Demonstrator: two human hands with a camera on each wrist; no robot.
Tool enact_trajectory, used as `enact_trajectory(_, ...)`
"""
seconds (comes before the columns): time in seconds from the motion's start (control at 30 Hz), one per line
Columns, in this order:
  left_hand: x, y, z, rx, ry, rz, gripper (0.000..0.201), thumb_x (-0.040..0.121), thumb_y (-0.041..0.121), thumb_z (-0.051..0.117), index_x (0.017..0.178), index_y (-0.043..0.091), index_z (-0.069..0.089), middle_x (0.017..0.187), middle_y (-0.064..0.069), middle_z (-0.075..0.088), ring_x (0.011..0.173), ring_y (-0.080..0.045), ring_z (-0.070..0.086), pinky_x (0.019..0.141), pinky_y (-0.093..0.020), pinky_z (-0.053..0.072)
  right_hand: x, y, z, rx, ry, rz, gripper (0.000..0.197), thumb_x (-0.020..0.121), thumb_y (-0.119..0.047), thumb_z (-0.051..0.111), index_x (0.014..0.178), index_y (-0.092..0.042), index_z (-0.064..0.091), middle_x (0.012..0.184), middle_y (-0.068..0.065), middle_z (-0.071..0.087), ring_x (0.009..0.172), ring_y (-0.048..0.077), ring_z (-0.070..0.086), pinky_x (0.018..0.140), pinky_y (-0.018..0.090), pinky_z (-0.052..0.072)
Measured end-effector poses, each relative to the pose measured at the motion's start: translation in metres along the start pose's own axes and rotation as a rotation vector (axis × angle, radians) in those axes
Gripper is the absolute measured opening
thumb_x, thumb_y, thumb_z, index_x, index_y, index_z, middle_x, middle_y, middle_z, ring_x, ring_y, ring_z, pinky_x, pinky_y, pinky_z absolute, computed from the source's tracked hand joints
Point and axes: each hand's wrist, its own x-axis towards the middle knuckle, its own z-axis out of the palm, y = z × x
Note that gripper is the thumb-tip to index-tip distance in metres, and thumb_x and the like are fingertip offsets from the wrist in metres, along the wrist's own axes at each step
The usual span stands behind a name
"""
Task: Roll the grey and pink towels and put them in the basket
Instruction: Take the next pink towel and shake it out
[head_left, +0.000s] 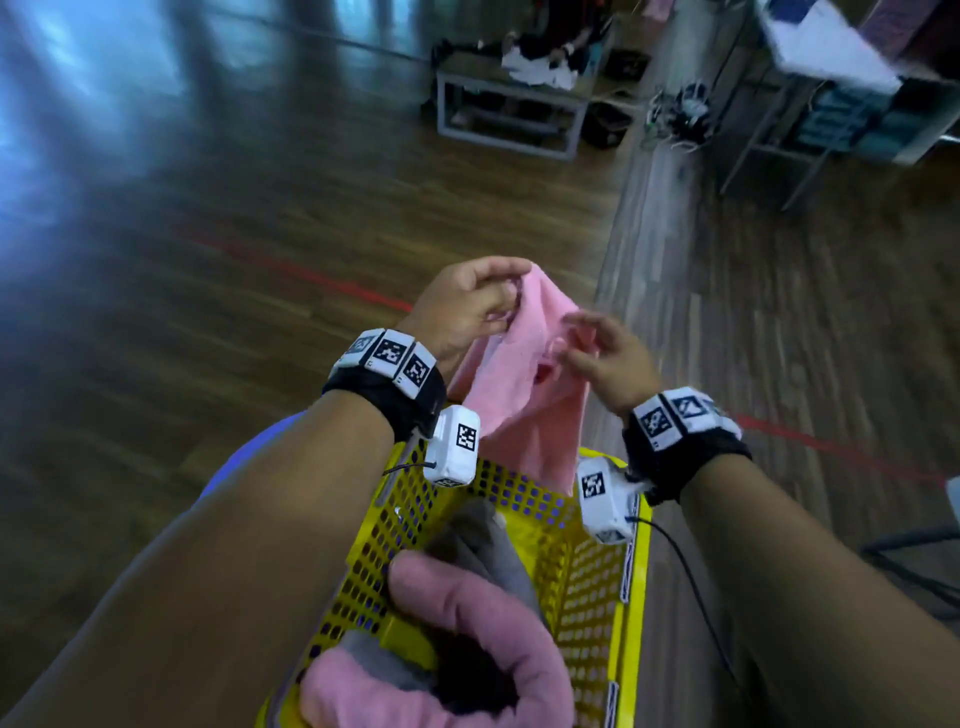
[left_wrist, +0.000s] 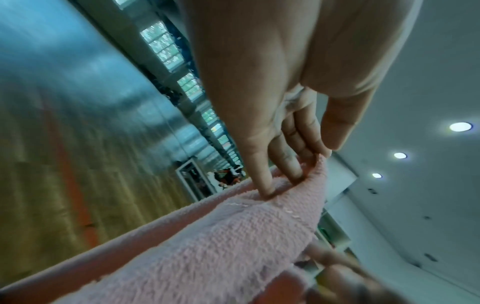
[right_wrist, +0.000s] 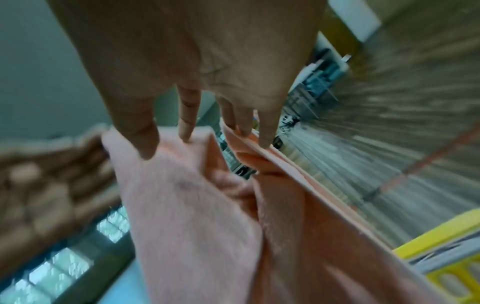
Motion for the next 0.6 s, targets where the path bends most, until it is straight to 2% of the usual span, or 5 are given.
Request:
enact_trajectory(0.1, -0.012, 0.045, 0.009, -0.051, -0.11, 0.057, 0.031, 0.092, -0.005, 0.05, 0.118, 0.009, 0.061, 0.085, 0.002, 0.063, 0.076, -0.015, 0.059, 0.079, -0.031, 0.049, -0.019, -0.005, 0.02, -0.183, -0.149, 0.063, 0.051, 0.073, -0.022, 0.082, 0.115, -0.003, 0.061, 0.111, 0.02, 0.063, 0.1, 0.028, 0.063, 0.09, 0.043, 0.052)
enact_trajectory(0.2, -0.027, 0.081, 0.014, -0.085, -0.225, 0.117, 0.033, 0.094, -0.004, 0.049, 0.122, 0.009, 0.058, 0.09, -0.001, 0.064, 0.079, -0.013, 0.061, 0.082, -0.032, 0.05, -0.033, -0.009, 0.034, -0.3, 0.057, 0.068, 0.044, 0.078, -0.037, 0.076, 0.109, -0.008, 0.064, 0.109, 0.019, 0.064, 0.1, 0.031, 0.061, 0.09, 0.041, 0.049)
enact_trajectory(0.33, -0.04, 0.11, 0.013, -0.057, -0.256, 0.192, 0.033, 0.095, -0.004, 0.05, 0.124, 0.01, 0.058, 0.1, -0.008, 0.062, 0.089, -0.02, 0.06, 0.09, -0.04, 0.052, -0.042, -0.038, 0.027, -0.266, 0.249, 0.116, 0.029, 0.087, -0.027, 0.065, 0.095, 0.001, 0.069, 0.095, 0.026, 0.069, 0.091, 0.041, 0.065, 0.084, 0.048, 0.052)
enact_trajectory(0.47, -0.038, 0.119, 0.01, 0.01, -0.101, 0.24, 0.034, 0.095, -0.004, 0.049, 0.124, 0.01, 0.057, 0.104, -0.006, 0.063, 0.088, -0.012, 0.067, 0.089, -0.039, 0.054, -0.053, -0.075, -0.016, -0.38, 0.412, 0.031, 0.016, 0.082, -0.014, 0.063, 0.095, -0.007, 0.07, 0.09, 0.022, 0.07, 0.084, 0.039, 0.066, 0.066, 0.032, 0.048)
enact_trajectory(0.6, -0.034, 0.113, 0.027, 0.222, -0.071, 0.255, 0.034, 0.093, 0.0, 0.055, 0.126, 0.009, 0.059, 0.113, -0.008, 0.065, 0.095, -0.014, 0.068, 0.081, -0.036, 0.055, -0.064, -0.111, -0.078, -0.289, 0.554, 0.03, 0.017, 0.072, -0.013, 0.065, 0.087, -0.022, 0.065, 0.084, 0.011, 0.071, 0.083, 0.038, 0.068, 0.074, 0.052, 0.057)
